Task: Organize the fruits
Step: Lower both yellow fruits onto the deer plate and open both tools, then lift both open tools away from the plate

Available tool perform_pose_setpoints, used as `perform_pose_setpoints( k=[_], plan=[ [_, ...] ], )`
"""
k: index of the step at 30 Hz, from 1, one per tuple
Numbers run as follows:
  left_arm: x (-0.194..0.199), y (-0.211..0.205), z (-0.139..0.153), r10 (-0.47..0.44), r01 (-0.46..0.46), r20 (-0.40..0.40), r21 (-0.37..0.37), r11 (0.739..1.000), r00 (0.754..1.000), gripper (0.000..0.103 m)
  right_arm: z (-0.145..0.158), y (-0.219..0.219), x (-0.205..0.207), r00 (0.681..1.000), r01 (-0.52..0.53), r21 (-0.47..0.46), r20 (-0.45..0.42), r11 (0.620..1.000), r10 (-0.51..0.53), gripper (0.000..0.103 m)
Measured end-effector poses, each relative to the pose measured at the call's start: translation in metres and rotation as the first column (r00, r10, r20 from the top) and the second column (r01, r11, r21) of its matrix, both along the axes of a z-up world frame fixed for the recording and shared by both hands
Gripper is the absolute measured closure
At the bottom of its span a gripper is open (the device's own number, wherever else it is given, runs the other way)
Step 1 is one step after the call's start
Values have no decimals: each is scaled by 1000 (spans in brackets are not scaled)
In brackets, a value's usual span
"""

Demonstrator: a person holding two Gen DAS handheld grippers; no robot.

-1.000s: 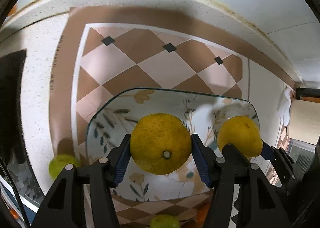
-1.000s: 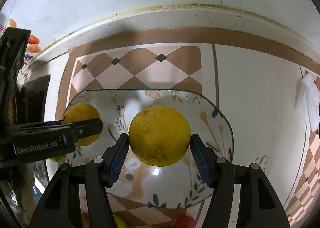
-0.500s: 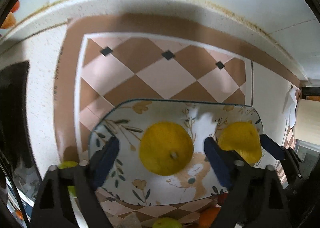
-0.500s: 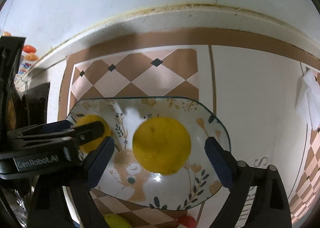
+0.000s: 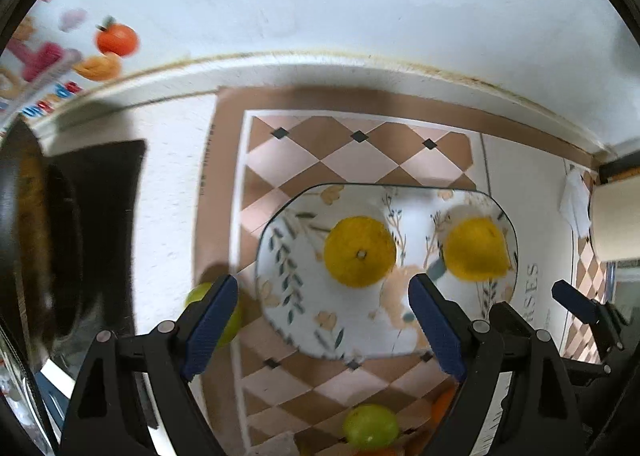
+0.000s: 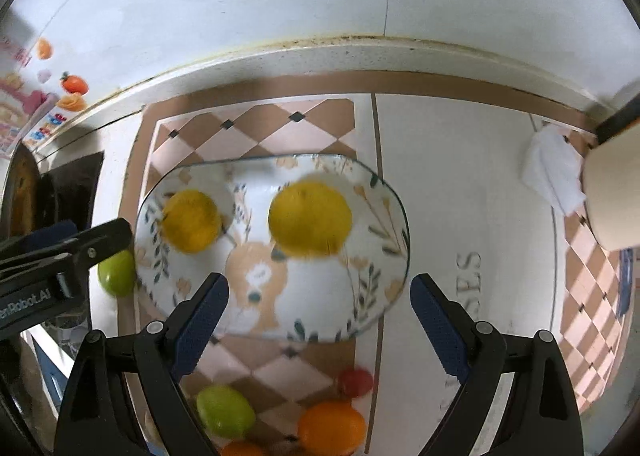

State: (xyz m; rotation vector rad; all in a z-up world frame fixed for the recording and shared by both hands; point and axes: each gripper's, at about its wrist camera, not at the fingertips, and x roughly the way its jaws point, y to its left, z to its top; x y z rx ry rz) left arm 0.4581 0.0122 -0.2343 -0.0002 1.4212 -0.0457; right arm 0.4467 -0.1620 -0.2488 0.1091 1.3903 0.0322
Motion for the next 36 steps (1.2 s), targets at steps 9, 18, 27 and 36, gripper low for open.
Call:
perform_pose_setpoints(
  k=[9,18,27,36],
  plan=[
    [-58,19,54,-21,18,137,26,1000,990,16,56,3,-77,994,17,4,105,1000,-17,9],
    [-135,10,97,-38,37,219,8,999,975,16,116,-1,-151,977,9,-8,213,1000,-7,9],
    [-189,6,134,-54,57,289,-1,998,956,16,169,5,-206,957,-12,-12,290,1000,15,9],
    [-208,15,153,-39,49,316,-23,999,948,16,192,12,-223,945,-20,21,328,1000,12,9]
  ],
)
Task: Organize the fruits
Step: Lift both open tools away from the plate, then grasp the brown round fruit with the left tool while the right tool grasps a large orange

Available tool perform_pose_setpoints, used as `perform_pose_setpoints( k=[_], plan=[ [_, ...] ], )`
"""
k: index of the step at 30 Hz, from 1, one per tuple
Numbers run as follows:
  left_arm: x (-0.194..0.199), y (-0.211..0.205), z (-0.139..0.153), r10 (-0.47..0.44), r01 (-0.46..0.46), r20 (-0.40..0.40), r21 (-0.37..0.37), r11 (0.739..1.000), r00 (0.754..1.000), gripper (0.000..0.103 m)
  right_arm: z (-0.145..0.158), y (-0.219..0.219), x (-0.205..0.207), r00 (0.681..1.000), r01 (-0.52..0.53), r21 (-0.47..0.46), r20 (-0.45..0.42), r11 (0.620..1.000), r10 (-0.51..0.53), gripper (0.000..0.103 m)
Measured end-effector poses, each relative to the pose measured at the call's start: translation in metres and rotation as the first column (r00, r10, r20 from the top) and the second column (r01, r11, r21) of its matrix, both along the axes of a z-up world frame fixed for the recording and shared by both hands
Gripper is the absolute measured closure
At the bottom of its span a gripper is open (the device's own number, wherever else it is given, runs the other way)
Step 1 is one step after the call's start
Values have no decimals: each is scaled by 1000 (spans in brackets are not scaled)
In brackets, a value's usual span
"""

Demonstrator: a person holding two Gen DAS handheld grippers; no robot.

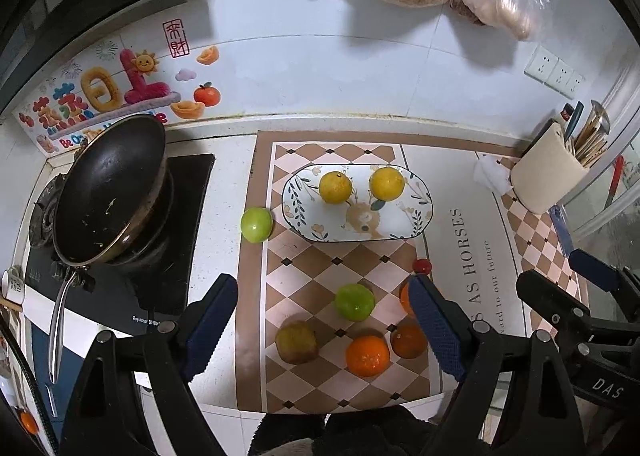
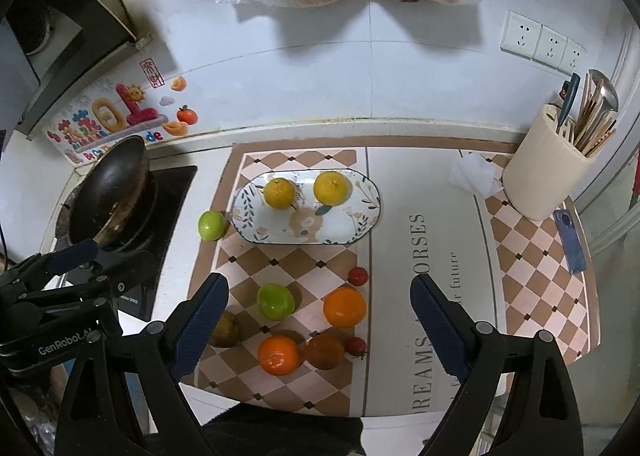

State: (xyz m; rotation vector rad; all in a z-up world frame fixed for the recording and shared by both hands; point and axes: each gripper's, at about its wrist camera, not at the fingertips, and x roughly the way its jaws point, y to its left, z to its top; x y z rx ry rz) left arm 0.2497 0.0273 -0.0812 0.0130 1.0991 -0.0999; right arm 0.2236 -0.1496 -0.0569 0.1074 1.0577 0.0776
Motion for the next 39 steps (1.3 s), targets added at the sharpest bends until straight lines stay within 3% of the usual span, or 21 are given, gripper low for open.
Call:
perform_pose_setpoints(
  k=[5,7,14,17,23,28,32,36,39],
  plan=[
    [1,7,-6,16,-16,-7,-16,1000,1000,15,-15,2,4,999,-2,38,-45,999,4,9],
    [5,11,-16,21,-22,-34,-6,1000,999,4,-31,1,10,996,0,62,-87,998,5,9],
    [23,26,-79,56,-49,-174,44,998,983,3,-129,-11,35,954,59,138,-301,989,-15,9],
    [28,31,-119,61,-50,-279,48,998,958,3,-173,-18,43,921,102,153,-387,983,-35,9],
    [31,35,-191,72,-65,-464,31,997,883,3,-240,-29,58,859,168,151,-507,974,-70,16],
    [35,33,-232,77,-78,-550,22,997,831,10,-266,-32,72,839,183,134,-538,974,-84,21],
    [34,27,-251,70,-72,-590,20,997,805,11,-280,-31,82,821,182,125,-565,975,-81,24],
    [30,17,-264,44,-53,-621,5,999,783,28,-289,-29,89,810,180,127,-582,975,-74,27],
    [28,12,-266,41,-44,-623,10,999,781,36,-293,-27,95,805,174,117,-588,978,-73,32]
  ],
)
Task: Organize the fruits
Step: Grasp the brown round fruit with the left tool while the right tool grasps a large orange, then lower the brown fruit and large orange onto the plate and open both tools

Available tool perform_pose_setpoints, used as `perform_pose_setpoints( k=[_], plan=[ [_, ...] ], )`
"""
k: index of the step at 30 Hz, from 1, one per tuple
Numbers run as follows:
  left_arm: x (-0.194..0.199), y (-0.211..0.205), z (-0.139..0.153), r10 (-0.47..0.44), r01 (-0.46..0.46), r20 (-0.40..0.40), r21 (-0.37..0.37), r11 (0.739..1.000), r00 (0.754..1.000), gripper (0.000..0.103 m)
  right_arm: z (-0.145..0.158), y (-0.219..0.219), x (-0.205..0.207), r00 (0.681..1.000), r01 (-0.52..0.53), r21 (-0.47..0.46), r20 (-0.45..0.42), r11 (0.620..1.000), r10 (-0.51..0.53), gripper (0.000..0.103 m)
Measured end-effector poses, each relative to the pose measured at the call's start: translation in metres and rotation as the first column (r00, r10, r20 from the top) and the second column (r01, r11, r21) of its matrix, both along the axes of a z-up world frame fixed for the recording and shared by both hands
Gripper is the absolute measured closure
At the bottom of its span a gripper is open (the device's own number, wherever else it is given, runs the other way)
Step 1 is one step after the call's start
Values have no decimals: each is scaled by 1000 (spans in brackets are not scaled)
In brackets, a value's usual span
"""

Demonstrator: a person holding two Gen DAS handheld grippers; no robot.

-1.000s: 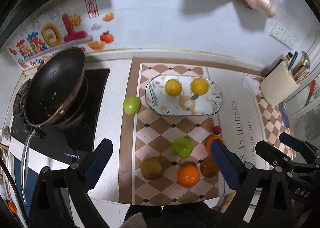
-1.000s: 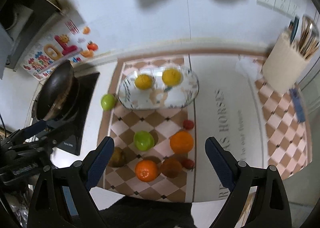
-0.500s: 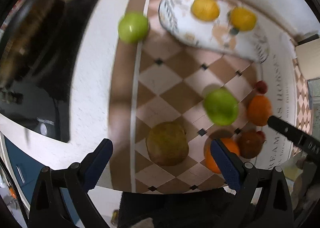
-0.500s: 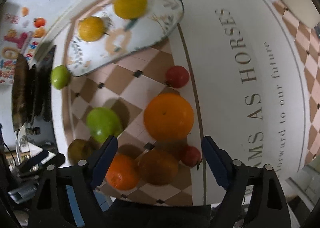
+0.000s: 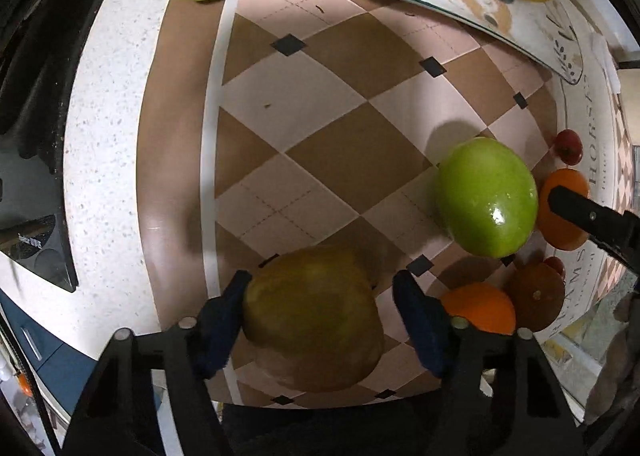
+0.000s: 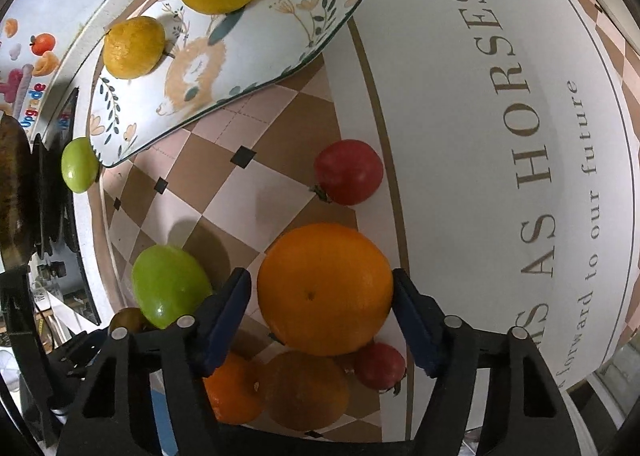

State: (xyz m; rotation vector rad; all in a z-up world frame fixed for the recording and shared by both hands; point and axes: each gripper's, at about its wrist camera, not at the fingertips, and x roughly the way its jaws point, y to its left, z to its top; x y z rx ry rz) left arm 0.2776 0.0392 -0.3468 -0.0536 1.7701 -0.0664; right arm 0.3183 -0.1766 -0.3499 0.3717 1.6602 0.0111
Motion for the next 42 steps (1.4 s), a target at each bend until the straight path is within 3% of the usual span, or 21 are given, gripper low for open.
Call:
perform_pose_setpoints(
  k=[3,13,23,26,33,42],
  plan=[
    [1,-2,3,-10,9,14,16,1000,1000,46,-5,-2,1,1000,-5,1,-16,1000,5,36],
    [13,2,13,9,-9,14,-18,1000,1000,48,2,8,4,1000,-27,2,-4,1000,27,37],
    [77,-10,98,21,-3,148,-120,993,989,49,61,-1,39,993,-14,73,121,997,5,37],
    [100,-15,110,15,8,198,-112,994,980,49,70,-1,58,988,-26,63,156,998,15,37],
    [134,-16,111,15,10,223,-109,994,975,49,65,1,112,983,-22,40,181,999,15,37],
    [180,-18,74,38,-23,205,-71,997,978,49,32,5,138,990,-42,-4,133,999,42,37]
  ],
)
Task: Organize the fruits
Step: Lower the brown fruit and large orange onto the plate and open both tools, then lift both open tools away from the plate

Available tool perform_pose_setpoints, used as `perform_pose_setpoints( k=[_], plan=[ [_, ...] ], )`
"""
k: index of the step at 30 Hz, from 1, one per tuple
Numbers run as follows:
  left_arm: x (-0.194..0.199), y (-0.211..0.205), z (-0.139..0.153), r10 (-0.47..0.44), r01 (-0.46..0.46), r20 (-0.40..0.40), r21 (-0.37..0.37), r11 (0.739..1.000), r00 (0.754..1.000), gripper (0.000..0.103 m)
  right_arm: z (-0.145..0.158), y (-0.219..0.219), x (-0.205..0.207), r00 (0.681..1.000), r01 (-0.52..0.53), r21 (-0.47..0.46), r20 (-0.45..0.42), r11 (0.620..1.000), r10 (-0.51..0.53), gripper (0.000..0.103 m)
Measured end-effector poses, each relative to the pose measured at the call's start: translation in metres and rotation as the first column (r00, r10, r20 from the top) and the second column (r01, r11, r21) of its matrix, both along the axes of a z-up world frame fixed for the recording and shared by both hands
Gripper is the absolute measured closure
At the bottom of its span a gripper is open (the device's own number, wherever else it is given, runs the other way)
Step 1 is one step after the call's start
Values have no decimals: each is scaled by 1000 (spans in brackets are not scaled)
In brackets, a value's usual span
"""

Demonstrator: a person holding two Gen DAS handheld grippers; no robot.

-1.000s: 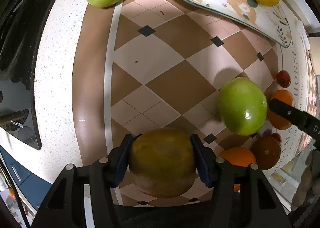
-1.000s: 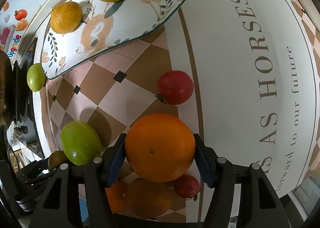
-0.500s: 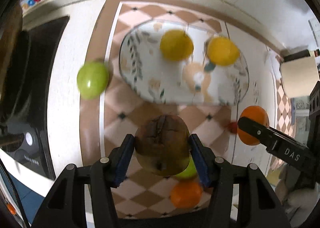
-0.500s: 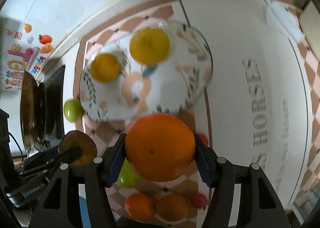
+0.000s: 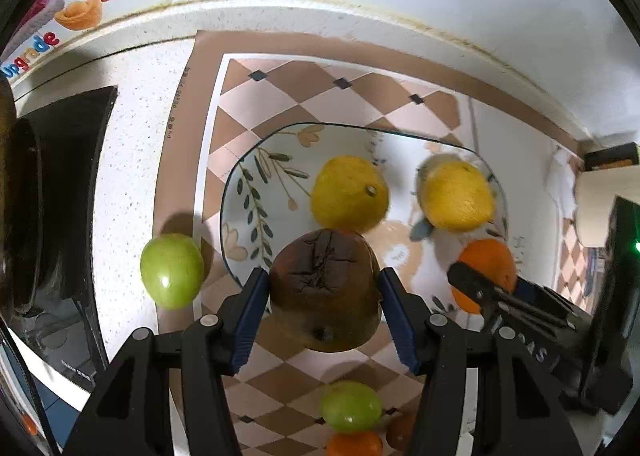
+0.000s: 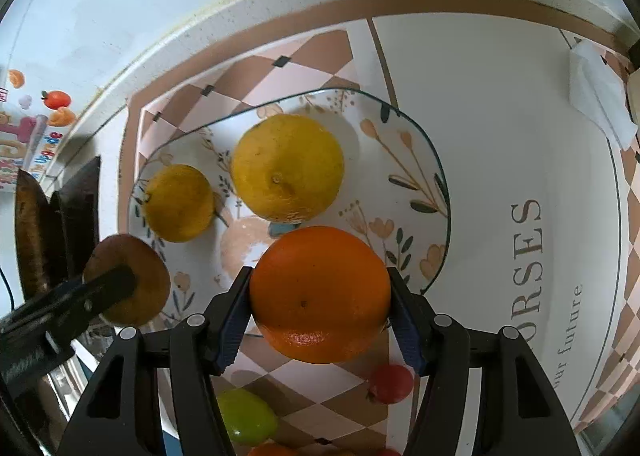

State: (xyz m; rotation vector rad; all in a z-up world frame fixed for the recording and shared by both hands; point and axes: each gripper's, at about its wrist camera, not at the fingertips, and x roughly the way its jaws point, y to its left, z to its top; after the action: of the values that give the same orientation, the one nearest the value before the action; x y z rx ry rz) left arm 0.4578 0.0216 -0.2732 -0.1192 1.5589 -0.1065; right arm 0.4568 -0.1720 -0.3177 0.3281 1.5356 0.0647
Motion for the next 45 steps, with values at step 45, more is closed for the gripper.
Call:
perform_pose_setpoints(
  k=[45],
  plan=[
    [-124,21,117,24,-71,353,120,990,935,18,157,14,-127,939,-42,-217,326,975,113,7]
  ],
)
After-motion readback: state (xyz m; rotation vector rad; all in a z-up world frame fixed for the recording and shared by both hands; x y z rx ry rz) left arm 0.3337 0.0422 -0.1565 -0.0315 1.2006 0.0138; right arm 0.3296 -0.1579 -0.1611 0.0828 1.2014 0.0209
